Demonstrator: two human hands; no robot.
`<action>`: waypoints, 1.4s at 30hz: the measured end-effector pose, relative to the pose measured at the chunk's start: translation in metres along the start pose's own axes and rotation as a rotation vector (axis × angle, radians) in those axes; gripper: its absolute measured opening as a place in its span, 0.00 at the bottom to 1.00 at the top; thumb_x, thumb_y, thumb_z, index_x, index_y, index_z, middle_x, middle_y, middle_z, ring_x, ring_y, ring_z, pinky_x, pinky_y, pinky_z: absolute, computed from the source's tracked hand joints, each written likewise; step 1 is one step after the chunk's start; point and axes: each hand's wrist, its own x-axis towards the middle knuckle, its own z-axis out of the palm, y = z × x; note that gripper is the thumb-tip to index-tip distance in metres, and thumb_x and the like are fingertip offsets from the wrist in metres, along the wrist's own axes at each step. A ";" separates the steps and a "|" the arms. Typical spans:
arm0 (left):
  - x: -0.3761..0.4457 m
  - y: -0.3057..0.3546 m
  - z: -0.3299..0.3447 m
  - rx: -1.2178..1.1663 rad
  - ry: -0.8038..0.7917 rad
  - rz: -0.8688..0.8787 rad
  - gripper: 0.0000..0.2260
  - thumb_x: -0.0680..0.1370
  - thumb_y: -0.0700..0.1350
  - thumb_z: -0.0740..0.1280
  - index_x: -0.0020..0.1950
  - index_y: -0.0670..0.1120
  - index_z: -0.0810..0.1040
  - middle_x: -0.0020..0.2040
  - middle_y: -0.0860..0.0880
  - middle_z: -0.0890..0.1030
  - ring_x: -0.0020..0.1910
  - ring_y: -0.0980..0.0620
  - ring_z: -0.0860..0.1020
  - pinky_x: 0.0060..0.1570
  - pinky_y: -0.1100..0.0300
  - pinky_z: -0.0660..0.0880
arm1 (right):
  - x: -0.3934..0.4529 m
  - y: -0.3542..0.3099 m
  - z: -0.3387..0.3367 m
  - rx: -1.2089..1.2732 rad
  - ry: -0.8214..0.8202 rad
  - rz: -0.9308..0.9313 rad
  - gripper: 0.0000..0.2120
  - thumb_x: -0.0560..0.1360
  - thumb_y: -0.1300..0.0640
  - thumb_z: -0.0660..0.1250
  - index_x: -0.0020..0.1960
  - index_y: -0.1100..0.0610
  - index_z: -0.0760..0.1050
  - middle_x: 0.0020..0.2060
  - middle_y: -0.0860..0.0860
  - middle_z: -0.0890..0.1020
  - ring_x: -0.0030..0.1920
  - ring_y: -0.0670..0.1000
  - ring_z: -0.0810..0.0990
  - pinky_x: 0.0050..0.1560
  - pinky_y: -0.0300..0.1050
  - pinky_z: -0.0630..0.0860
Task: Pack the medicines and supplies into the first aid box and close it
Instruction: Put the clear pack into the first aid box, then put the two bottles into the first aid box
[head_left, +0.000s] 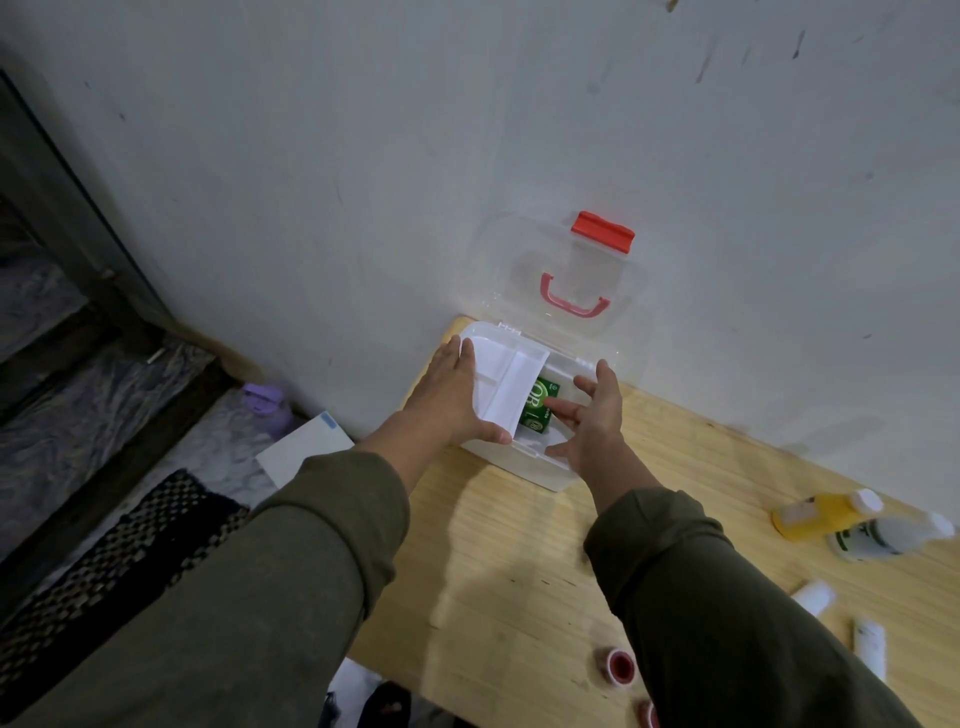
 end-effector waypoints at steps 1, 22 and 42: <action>0.000 0.000 0.000 0.002 0.000 0.002 0.57 0.66 0.59 0.75 0.77 0.43 0.37 0.79 0.47 0.40 0.78 0.49 0.41 0.74 0.52 0.49 | -0.001 0.000 0.000 -0.018 -0.015 -0.005 0.23 0.77 0.38 0.54 0.63 0.52 0.70 0.43 0.56 0.79 0.51 0.58 0.73 0.62 0.68 0.63; 0.000 0.000 0.000 0.004 -0.002 0.008 0.56 0.66 0.59 0.75 0.77 0.43 0.37 0.79 0.47 0.39 0.78 0.48 0.41 0.75 0.52 0.48 | -0.002 -0.001 -0.003 -0.146 -0.147 -0.019 0.26 0.78 0.36 0.48 0.66 0.49 0.72 0.55 0.58 0.78 0.56 0.57 0.72 0.55 0.62 0.65; -0.003 0.088 -0.013 -0.063 0.066 0.387 0.42 0.70 0.55 0.73 0.77 0.50 0.53 0.78 0.50 0.53 0.78 0.50 0.51 0.74 0.52 0.56 | -0.054 -0.061 -0.074 -0.545 0.121 -0.521 0.23 0.72 0.49 0.68 0.66 0.49 0.69 0.51 0.53 0.80 0.52 0.53 0.79 0.58 0.54 0.76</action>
